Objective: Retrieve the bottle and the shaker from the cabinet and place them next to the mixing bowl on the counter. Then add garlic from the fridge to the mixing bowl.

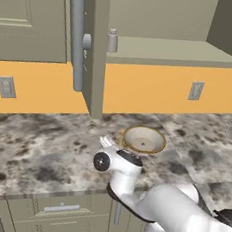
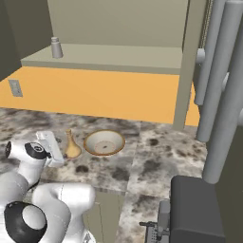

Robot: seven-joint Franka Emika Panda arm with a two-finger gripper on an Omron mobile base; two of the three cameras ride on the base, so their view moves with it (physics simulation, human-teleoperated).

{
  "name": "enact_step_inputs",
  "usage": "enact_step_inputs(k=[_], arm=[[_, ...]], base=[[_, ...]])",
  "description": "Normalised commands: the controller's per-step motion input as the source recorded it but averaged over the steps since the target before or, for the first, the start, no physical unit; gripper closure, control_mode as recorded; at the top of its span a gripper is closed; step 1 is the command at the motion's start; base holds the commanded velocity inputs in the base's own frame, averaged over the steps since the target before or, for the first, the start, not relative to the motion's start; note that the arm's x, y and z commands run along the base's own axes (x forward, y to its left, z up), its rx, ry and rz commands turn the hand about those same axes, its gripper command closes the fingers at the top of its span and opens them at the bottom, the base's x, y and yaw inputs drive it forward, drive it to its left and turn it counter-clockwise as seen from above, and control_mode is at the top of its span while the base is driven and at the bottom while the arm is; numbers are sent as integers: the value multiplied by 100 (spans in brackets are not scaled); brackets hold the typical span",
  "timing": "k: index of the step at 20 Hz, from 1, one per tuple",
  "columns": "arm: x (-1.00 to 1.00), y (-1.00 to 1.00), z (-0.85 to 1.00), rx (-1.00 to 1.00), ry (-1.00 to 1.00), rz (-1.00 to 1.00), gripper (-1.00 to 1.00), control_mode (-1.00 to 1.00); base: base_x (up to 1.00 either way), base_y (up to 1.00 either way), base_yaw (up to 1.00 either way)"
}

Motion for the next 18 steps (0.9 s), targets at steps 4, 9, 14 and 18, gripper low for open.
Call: enact_step_inputs(k=[4,9,14,18], arm=[[-80,-12,86,34,-1,2,-100,-100],[-43,-55,100,32,-5,0,-100,-100],[-21,-51,100,29,0,0,-100,-100],[-1,-35,100,20,0,1,-100,-100]], base=[[0,0,0],[0,0,0],[0,0,0],[0,0,0]])
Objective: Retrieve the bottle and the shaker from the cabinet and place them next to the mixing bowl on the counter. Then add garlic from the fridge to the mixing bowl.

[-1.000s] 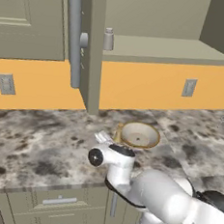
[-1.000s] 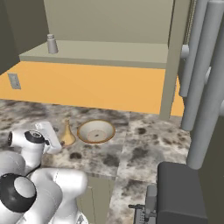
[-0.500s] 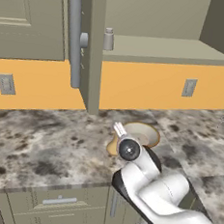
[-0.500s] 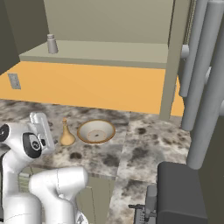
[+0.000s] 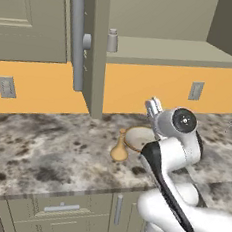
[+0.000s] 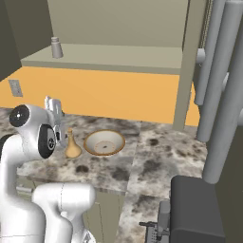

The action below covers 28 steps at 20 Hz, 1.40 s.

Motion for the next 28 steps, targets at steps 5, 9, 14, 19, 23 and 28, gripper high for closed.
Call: enact_step_inputs(k=[5,9,14,19,23,28], arm=[[-18,-15,100,12,-5,17,-100,-100],[-25,0,98,8,-11,22,-100,-100],[-20,0,94,3,-15,21,-100,-100],[-11,0,86,0,-13,24,-100,-100],[0,11,55,10,-4,0,-100,-100],[0,12,9,21,7,-20,-100,-100]], base=[[0,0,0],[0,0,0],[0,0,0],[0,0,0],[0,0,0],[0,0,0]])
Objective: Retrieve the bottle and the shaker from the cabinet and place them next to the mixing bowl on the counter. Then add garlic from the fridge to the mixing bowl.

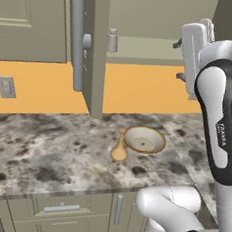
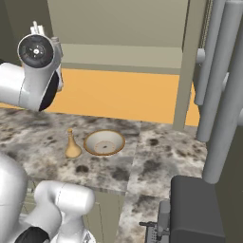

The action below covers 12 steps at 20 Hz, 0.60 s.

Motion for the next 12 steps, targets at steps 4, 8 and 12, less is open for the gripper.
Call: enact_step_inputs(k=[4,8,12], arm=[[9,-1,0,32,25,-11,-100,-100],[39,-5,0,35,34,-3,-100,-100],[53,3,-5,4,27,-10,-100,-100]], base=[[0,0,0],[0,0,0],[0,0,0]])
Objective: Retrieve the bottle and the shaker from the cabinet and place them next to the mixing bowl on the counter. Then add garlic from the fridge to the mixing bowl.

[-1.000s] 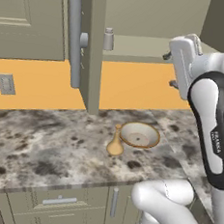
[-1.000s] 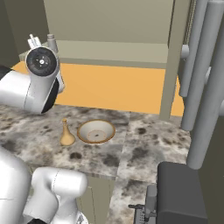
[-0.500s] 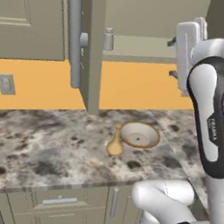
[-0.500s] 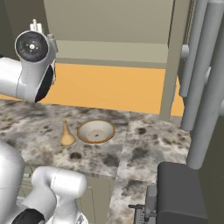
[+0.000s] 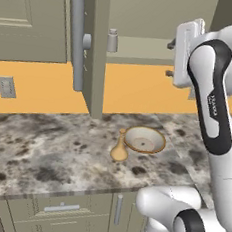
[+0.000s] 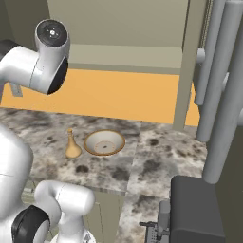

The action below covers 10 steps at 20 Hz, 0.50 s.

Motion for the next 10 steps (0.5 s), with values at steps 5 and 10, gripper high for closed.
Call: enact_step_inputs(k=[5,10], arm=[[49,0,-22,18,4,-2,-100,-100],[64,0,-21,39,8,0,-100,-100]], base=[[0,0,0],[0,0,0]])
